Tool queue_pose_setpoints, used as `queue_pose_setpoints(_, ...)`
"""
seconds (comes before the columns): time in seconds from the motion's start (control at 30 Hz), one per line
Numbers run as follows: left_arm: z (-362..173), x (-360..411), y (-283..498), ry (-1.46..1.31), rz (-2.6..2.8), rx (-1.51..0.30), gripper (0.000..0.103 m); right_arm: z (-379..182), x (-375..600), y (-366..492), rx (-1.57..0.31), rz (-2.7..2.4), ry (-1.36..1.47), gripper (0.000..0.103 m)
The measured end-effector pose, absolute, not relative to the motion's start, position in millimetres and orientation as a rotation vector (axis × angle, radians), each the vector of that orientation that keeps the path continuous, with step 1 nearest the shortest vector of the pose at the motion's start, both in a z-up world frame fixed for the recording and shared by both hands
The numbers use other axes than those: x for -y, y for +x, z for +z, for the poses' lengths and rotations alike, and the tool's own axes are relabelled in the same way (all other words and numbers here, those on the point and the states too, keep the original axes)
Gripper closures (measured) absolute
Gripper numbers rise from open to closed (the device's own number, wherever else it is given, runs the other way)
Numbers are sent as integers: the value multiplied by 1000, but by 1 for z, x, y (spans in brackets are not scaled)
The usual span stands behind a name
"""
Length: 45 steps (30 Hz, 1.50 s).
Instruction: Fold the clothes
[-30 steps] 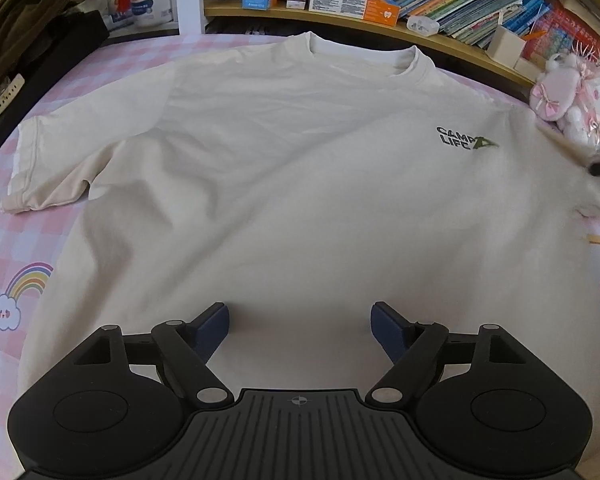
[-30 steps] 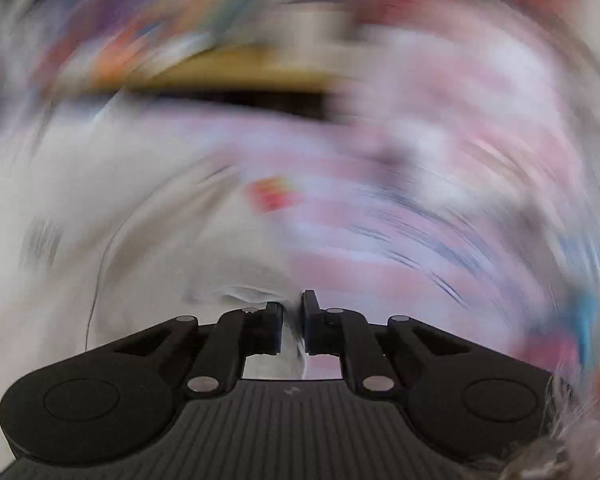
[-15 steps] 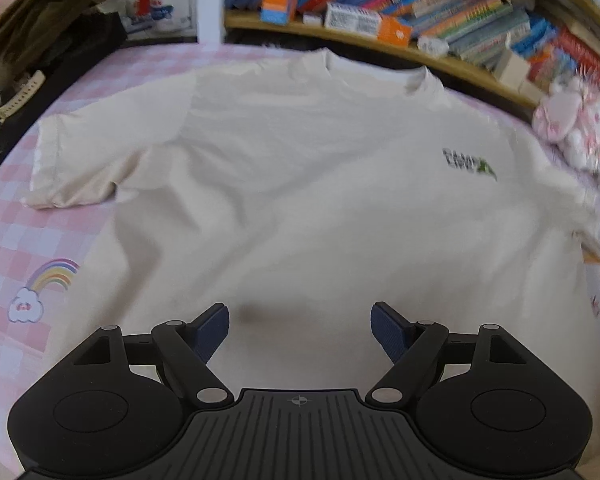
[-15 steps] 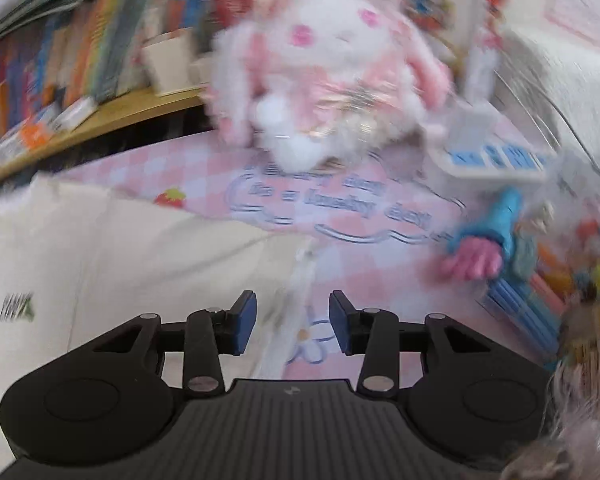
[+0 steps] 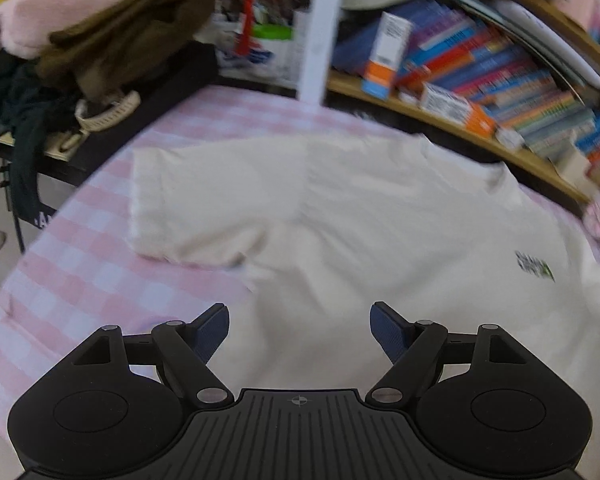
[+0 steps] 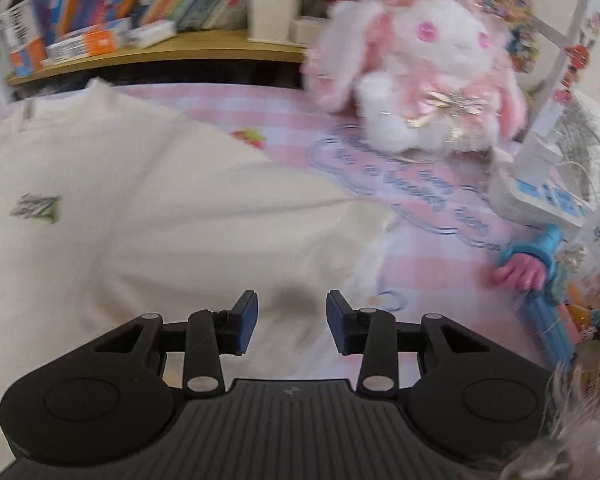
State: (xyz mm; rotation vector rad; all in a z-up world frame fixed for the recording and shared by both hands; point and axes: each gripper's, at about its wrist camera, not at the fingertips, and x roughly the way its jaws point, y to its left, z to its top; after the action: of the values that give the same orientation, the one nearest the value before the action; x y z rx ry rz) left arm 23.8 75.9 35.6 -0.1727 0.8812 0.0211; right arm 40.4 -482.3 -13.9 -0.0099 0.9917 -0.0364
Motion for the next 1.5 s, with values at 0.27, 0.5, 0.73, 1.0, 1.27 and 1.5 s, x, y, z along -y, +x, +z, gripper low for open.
queue_pose_setpoints(0.27, 10, -104, 66, -279, -2, -932, 37, -6, 428, 24, -999, -18, 67, 67)
queue_pose_setpoints(0.5, -15, -98, 91, -123, -33, -984, 97, -12, 397, 20, -1039, -110, 103, 71)
queue_pose_setpoints(0.73, 6, -121, 94, -62, -196, -974, 90, -18, 391, 17, -1058, -171, 141, 78)
queue_pose_setpoints(1.0, 9, -118, 175, 175, -290, -902, 88, -13, 390, 19, -1040, -203, 131, 77)
queue_pose_setpoints(1.27, -19, -101, 270, 201, -386, -835, 48, -16, 381, 11, -1065, -269, 146, 77)
queue_pose_setpoints(1.5, -32, -88, 281, 242, -463, -836, 91, -8, 373, -10, -1060, -313, 165, 77)
